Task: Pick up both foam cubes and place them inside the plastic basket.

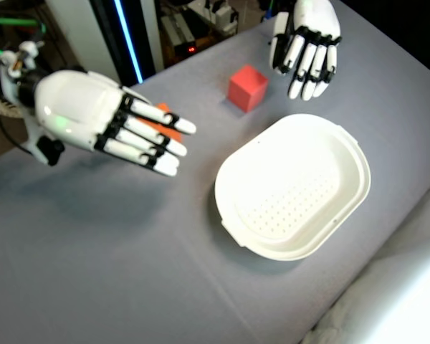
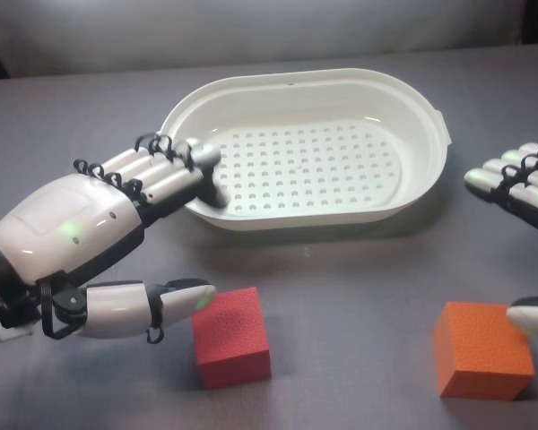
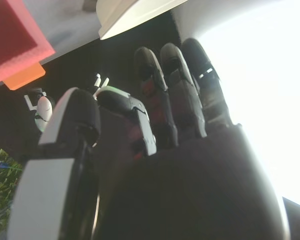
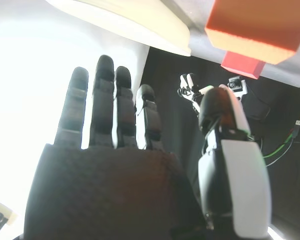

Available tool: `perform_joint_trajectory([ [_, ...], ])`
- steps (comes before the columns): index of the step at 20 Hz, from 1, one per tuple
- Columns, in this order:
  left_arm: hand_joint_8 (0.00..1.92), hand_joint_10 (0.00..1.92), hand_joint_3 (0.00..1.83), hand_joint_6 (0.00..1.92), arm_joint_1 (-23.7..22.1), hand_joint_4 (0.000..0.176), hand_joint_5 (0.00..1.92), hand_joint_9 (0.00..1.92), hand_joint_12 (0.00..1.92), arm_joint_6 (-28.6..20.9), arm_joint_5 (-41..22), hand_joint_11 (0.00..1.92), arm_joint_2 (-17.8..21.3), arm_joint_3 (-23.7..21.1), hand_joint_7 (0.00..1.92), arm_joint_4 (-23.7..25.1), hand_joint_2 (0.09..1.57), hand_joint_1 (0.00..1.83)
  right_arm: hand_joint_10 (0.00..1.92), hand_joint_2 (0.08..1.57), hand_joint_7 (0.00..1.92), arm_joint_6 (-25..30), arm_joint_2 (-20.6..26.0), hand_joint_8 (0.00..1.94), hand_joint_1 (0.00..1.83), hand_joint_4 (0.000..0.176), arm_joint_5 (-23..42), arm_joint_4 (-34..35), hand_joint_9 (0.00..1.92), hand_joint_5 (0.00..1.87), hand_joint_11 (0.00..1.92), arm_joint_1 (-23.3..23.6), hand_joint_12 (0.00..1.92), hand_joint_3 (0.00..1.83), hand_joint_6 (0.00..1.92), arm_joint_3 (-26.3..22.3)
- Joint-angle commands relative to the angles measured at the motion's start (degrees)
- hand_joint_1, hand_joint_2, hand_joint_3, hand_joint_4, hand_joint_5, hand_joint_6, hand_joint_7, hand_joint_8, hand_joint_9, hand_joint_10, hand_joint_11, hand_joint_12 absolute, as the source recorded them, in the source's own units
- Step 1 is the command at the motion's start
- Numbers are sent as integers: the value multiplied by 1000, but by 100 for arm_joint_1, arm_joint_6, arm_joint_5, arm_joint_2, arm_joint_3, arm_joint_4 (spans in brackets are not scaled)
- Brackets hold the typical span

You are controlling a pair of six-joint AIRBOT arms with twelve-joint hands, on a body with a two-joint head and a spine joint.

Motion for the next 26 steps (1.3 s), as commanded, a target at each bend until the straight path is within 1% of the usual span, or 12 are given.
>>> perform_joint_trajectory([
  [1,0,0,30,0,-24,66,0,0,0,-26,-701,0,26,-3,0,-45,1175,401,0,1249,0,12,27,0,413,23,749,8,0,0,0,54,0,18,0,9],
  [6,0,0,0,0,37,62,0,0,0,-180,-735,0,46,-43,0,89,1142,385,0,1215,0,207,73,0,388,31,825,-176,0,0,0,49,0,0,0,-52],
  [8,0,0,0,0,111,61,0,0,0,-254,-719,0,108,-128,0,228,1100,431,0,1171,0,395,79,0,374,11,823,-347,0,0,0,21,0,0,0,-92],
  [10,0,0,0,0,198,41,0,0,0,-392,-690,0,147,-200,0,389,1074,426,0,1137,0,575,104,0,396,0,822,-511,0,0,0,-20,0,0,0,-159],
  [11,0,6,0,0,246,45,0,15,8,-509,-652,17,136,-229,0,504,1062,428,0,1123,0,733,108,0,405,0,820,-611,0,0,0,-78,0,0,0,-174],
  [13,0,19,0,0,289,27,0,48,19,-590,-630,33,90,-259,0,584,1060,411,0,1103,0,868,108,0,416,0,820,-653,0,0,0,-230,0,0,0,-193],
  [14,3,16,0,0,325,11,0,76,266,-650,-616,6,21,-255,5,595,1045,455,0,1098,0,884,107,0,409,0,808,-654,0,0,0,-319,0,0,0,-209],
  [18,3,19,0,0,363,4,0,131,716,-741,-377,0,-163,-164,51,595,1035,512,0,1071,0,923,-27,0,534,0,524,-600,0,0,0,-399,0,0,0,-127],
  [19,1,17,0,0,358,13,0,138,796,-761,-296,0,-232,-112,49,595,1016,546,0,1058,0,923,-96,0,574,0,435,-557,0,0,0,-400,0,0,0,-76],
  [23,6,22,0,0,309,34,0,161,729,-811,-58,0,-426,22,38,597,997,614,0,1029,0,930,-324,0,634,0,201,-420,0,0,0,-396,0,0,0,86],
  [24,9,36,0,0,305,22,0,205,814,-820,-6,0,-463,50,73,597,992,651,0,1023,0,945,-370,0,631,0,159,-408,0,0,0,-391,0,0,0,126],
  [26,31,99,3,9,306,0,76,353,1283,-921,82,0,-571,152,287,585,1027,786,5,1025,0,1046,-565,0,649,0,-62,-404,13,0,1,-301,0,0,0,290],
])
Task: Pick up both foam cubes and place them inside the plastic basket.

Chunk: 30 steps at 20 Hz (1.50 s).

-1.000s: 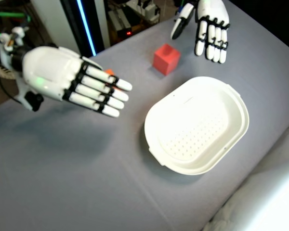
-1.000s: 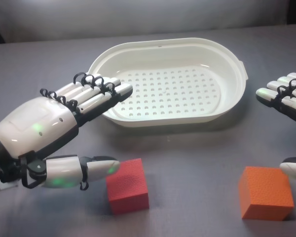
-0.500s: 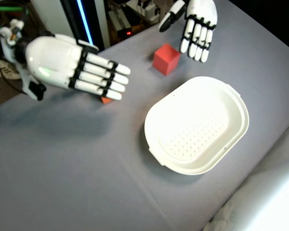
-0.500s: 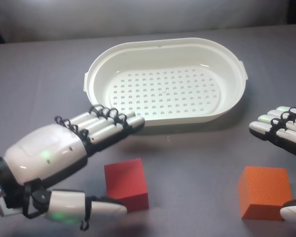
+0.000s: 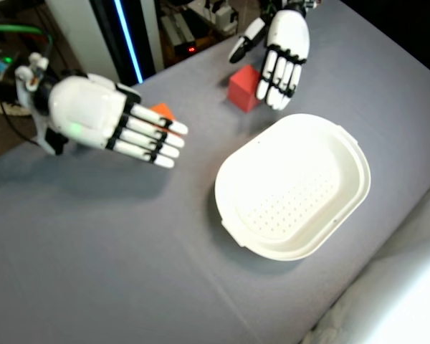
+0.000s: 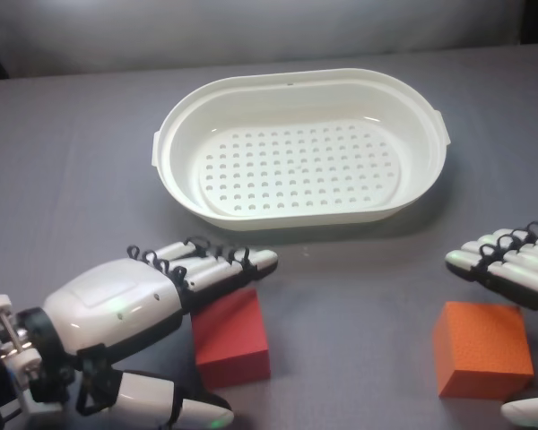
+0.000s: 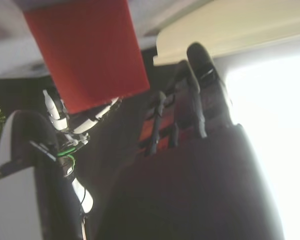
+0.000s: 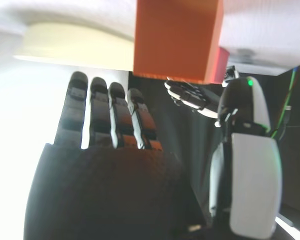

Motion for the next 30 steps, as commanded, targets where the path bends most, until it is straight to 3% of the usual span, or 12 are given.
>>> perform_joint_trajectory([
  [1,71,239,3,40,-54,0,326,522,1455,-82,-567,40,-40,46,542,-83,1050,921,27,1036,146,80,-70,0,667,0,427,-36,134,0,0,83,309,8,0,57],
  [2,948,832,6,956,-54,0,670,779,1627,-87,-531,454,-72,80,873,-99,1150,1153,387,1136,654,140,-174,186,957,0,319,-38,558,408,143,129,1239,7,97,161],
  [3,1225,1212,2,1023,-54,0,783,934,1712,-89,-562,754,-74,79,935,-99,1166,1225,794,1168,942,217,-209,913,1185,0,303,-66,852,658,534,137,1522,0,988,206],
  [4,1290,1302,0,1019,-55,0,830,1018,1656,-86,-656,945,-57,59,942,-99,1166,1244,1292,1170,903,228,-210,1153,1331,0,334,-85,886,716,752,164,1546,6,1071,210],
  [7,1394,1411,3,1133,-92,0,771,898,1754,76,-994,848,152,-88,878,-101,1201,1221,1705,1257,780,228,-60,1545,1231,0,676,-183,789,653,763,259,1847,4,1229,132],
  [9,1550,1684,4,1116,-160,0,731,926,1881,137,-1224,914,270,-154,816,-100,1232,1217,1477,1257,837,228,106,1448,1201,0,925,-252,834,623,753,348,1797,0,1327,66],
  [12,1349,1328,0,1195,-404,0,744,845,1632,323,-1441,774,380,-124,878,-180,1208,1209,1211,1259,849,82,232,1377,1189,0,1061,-291,881,596,776,725,1593,0,1394,111],
  [18,1150,1399,0,1078,-1264,0,783,925,1589,649,-1037,820,71,569,890,-847,1162,1358,1173,1244,869,-40,-189,1333,1200,0,450,-233,921,619,848,2044,1523,2,1377,900],
  [24,1903,1918,0,1142,-2343,0,872,1171,1920,828,524,1272,-780,1753,998,-1142,1171,1143,1488,1250,722,-96,-1266,1362,1334,0,-1128,8,793,558,672,3175,1547,1,1428,2282],
  [26,1733,1895,2,1182,-2410,0,843,1206,1921,837,874,1237,-1049,2098,1059,-1328,1183,1129,1499,1261,700,-96,-1567,1394,1330,0,-1492,155,780,531,665,3291,1575,1,1471,2660],
  [27,1360,1425,0,1274,-2411,0,681,961,1854,853,1011,822,-1144,2225,951,-1445,1211,1198,1291,1346,630,-96,-1733,1102,1020,0,-1693,212,657,536,571,3361,1695,4,1598,2851],
  [30,113,486,0,236,-2419,0,250,174,1423,992,1263,52,-1248,2333,320,-1575,1168,705,621,1252,111,-125,-1900,163,116,19,-1983,296,56,18,5,3408,1289,0,94,3057],
])
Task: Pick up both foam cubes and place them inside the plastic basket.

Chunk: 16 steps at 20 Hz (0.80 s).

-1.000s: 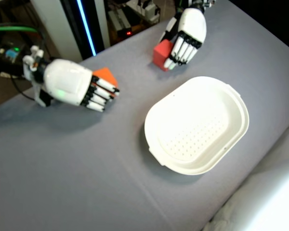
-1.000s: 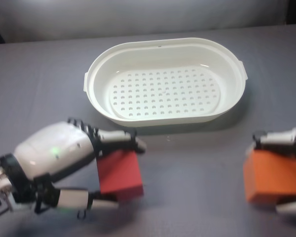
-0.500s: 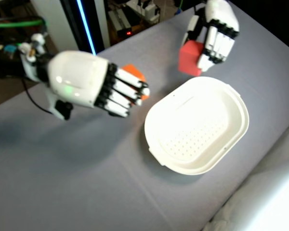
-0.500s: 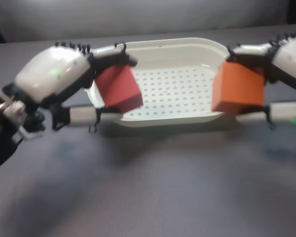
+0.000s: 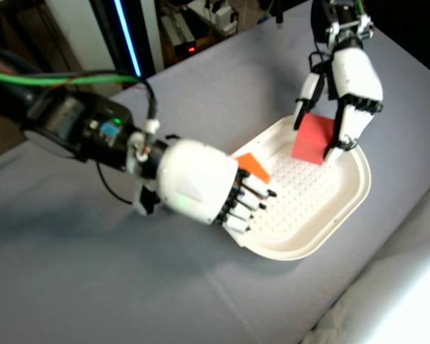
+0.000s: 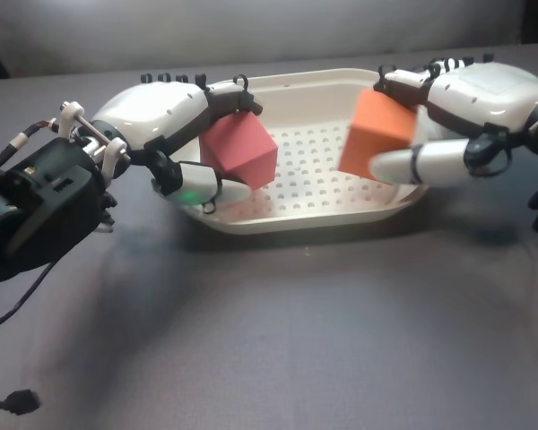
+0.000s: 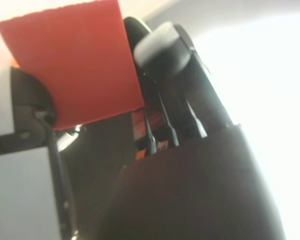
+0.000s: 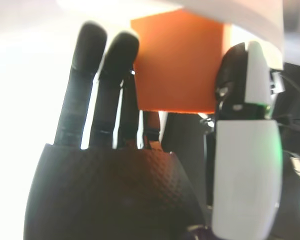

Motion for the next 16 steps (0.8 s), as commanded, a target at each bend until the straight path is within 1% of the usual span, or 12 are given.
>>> perform_joint_trajectory([
  [1,22,173,0,70,-50,36,97,34,1032,42,-639,10,24,33,105,-70,1144,580,281,1199,21,-79,15,32,58,62,515,79,10,3,0,108,969,0,18,9],
  [2,4,34,17,13,-36,74,19,6,233,84,-645,1,40,15,20,-114,1094,490,55,1166,3,-101,16,6,33,99,512,92,1,0,0,108,736,0,3,3],
  [3,0,6,6,2,-25,95,3,0,46,107,-661,0,57,-4,3,-141,1056,466,10,1145,0,-101,17,0,35,118,506,95,0,0,0,108,586,0,0,-2],
  [4,0,0,0,0,-6,111,0,0,1,157,-710,0,123,-69,0,-158,1000,405,0,1087,0,-106,18,0,55,129,506,96,0,0,0,108,228,0,0,-47],
  [6,0,0,0,0,38,119,0,0,0,196,-819,0,192,-140,0,-208,991,398,0,1074,0,-117,22,0,69,130,540,96,0,0,0,108,58,0,0,-100],
  [7,0,0,0,0,100,119,0,0,0,196,-969,0,274,-226,0,-241,975,386,0,1048,0,-140,86,0,65,137,623,96,0,0,0,108,11,0,0,-206],
  [8,0,0,0,0,193,134,0,0,0,196,-1240,0,413,-391,0,-267,966,361,0,1040,0,-179,88,0,50,140,759,95,0,0,0,108,1,0,0,-385],
  [10,0,0,4,0,462,136,0,0,0,184,-1849,0,724,-763,0,-349,1025,320,0,1086,0,-240,439,0,36,117,1161,92,0,0,0,79,0,10,0,-790],
  [11,0,0,22,0,716,123,0,0,0,122,-2331,0,905,-998,0,-436,1071,297,0,1118,0,-268,659,0,47,133,1450,84,0,0,0,-22,0,23,0,-1039],
  [13,0,0,21,0,1085,111,0,0,0,-110,-2994,0,1064,-1204,0,-558,1145,313,0,1173,0,-268,975,0,49,133,1994,77,0,0,0,-273,0,39,0,-1396],
  [15,0,0,22,0,1395,108,0,0,0,-258,-3467,0,1167,-1372,0,-650,1184,257,0,1211,0,-268,1242,0,49,108,2575,78,0,0,0,-592,0,21,0,-1730],
  [16,0,0,20,0,1541,113,0,0,0,-330,-3697,0,1210,-1456,0,-682,1185,247,0,1241,0,-268,1384,0,81,79,2887,82,0,0,0,-770,0,23,0,-1902],
])
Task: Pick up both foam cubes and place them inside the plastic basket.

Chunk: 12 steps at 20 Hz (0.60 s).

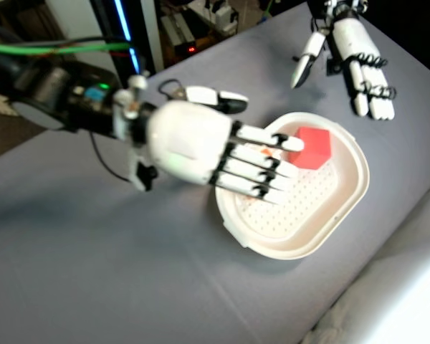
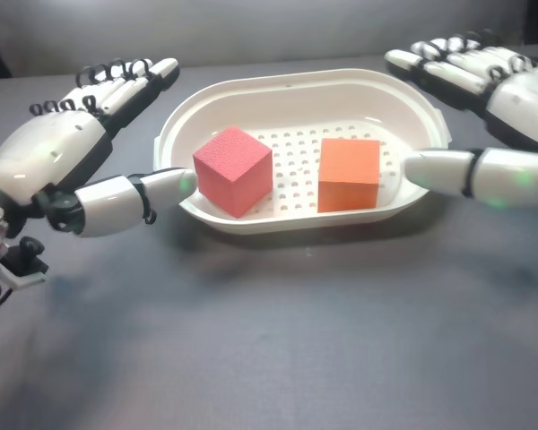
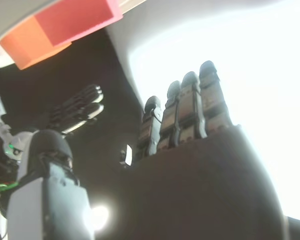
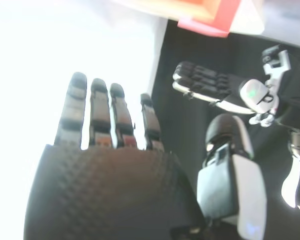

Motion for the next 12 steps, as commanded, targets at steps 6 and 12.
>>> perform_joint_trajectory([
  [6,0,0,16,0,560,145,0,0,0,-284,-1976,0,229,-386,0,-18,1246,390,0,1254,0,28,572,0,129,83,2421,80,0,0,0,-815,0,0,0,-665],
  [12,0,0,0,0,922,111,0,0,343,-374,-3150,0,570,-752,0,12,1354,429,0,1282,0,250,999,0,166,52,3701,-41,0,0,0,-1133,0,5,0,-1002],
])
